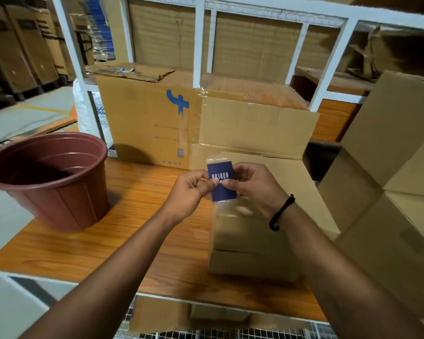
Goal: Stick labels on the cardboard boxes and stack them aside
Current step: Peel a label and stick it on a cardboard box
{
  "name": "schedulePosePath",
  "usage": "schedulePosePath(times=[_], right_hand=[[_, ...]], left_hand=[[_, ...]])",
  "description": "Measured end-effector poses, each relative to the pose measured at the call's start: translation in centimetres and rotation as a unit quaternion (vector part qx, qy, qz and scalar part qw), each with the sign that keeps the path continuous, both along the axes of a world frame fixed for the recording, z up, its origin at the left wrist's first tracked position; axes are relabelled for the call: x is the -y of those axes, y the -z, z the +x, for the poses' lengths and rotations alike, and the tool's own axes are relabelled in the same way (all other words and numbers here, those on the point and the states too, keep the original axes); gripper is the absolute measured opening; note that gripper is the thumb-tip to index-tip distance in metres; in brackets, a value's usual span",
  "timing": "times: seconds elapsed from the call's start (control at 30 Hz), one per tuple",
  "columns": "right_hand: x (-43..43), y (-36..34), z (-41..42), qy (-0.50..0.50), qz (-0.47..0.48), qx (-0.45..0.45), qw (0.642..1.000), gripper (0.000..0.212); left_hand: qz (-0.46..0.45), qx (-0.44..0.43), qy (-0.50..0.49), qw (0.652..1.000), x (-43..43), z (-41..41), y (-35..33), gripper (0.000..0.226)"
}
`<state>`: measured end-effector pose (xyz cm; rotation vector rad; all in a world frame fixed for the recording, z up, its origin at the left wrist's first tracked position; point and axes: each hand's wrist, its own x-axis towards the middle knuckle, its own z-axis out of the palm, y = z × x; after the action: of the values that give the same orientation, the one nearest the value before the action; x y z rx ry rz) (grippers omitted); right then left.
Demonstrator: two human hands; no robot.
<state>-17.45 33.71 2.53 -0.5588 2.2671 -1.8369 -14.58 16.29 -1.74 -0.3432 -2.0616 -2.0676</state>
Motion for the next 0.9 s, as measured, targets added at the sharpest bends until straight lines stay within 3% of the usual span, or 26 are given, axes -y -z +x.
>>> schedulePosePath(times=[0.27,0.37,0.47,0.6,0.73,0.83,0.9], right_hand=[[4.9,0.3,0.0,-0.076,-0.029,0.1,0.992,0.013],[7.5,0.7,0.5,-0.147,0.045,0.112,0.982,0.017],[10.5,1.2,1.2,-0.193,0.107,0.113,0.969,0.018],[15.4,1.1,1.0,-0.173,0.062,0.125,0.975,0.016],[21.2,-0.2,-0.3,-0.132,0.007,0.138,0.982,0.023],[26.3,-1.2,-1.7,-0.104,-0.001,0.136,0.985,0.036],[30.6,-1.6,-3.2,-0.094,0.017,0.133,0.987,0.039]], left_hand=[[-0.001,0.066,-0.093,0.993,4.8,3.1,0.8,0.027],[-0.008,0.081,-0.136,0.987,6.9,5.0,1.8,0.014],[-0.033,0.083,-0.168,0.982,9.6,6.3,2.3,0.016],[-0.063,0.068,-0.224,0.97,14.4,6.8,1.6,0.016],[-0.204,-0.005,-0.38,0.902,22.8,7.6,0.9,0.008],[-0.422,-0.044,-0.423,0.801,29.5,7.9,1.1,0.036],[-0.456,-0.036,-0.416,0.786,31.7,7.7,1.7,0.036]])
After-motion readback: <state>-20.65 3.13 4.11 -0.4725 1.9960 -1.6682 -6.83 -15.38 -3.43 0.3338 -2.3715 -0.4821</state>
